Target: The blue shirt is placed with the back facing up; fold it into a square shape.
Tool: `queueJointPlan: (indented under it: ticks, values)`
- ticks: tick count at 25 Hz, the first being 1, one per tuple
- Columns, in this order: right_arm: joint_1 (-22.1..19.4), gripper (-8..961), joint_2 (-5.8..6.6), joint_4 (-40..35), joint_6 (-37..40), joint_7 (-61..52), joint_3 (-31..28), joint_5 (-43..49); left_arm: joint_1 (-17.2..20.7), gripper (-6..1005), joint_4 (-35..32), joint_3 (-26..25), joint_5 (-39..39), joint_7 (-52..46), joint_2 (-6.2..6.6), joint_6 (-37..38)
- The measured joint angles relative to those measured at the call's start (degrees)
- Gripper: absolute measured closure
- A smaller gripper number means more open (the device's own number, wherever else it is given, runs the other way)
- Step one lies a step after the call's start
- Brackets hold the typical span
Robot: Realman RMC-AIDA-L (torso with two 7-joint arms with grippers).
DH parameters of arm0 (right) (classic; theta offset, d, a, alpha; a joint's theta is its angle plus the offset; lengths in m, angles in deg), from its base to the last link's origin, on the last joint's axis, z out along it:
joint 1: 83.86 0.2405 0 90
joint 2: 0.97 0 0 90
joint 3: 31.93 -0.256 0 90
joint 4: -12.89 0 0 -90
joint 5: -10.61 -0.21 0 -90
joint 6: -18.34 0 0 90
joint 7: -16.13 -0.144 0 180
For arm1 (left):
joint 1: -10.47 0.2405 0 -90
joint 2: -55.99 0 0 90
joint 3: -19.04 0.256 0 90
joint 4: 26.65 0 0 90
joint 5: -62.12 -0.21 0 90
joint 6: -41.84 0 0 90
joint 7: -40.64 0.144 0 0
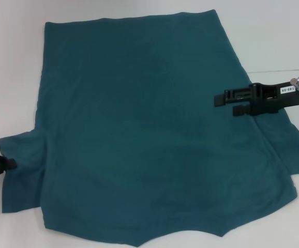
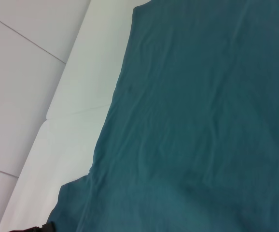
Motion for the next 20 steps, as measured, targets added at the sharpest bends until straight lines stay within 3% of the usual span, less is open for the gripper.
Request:
queueJointPlan:
  ticks: [4, 13, 20]
  values:
    - [0.0, 39, -0.01, 0.0, 0.1, -0.1, 0.0, 0.0, -1.1, 956, -2.3, 0.3, -2.7, 0.3, 0.37, 1.4]
    - [-0.2, 39, -0.02, 0.1, 0.1, -0.1, 0.0, 0.0, -3.7, 993, -8.4, 6.5, -10.9, -5.2, 1.06, 1.6]
    - [-0.2, 39, -0.02, 0.1, 0.2, -0.1, 0.0, 0.0, -6.1, 984, -11.6, 7.8, -17.6, -9.0, 1.69, 1.8]
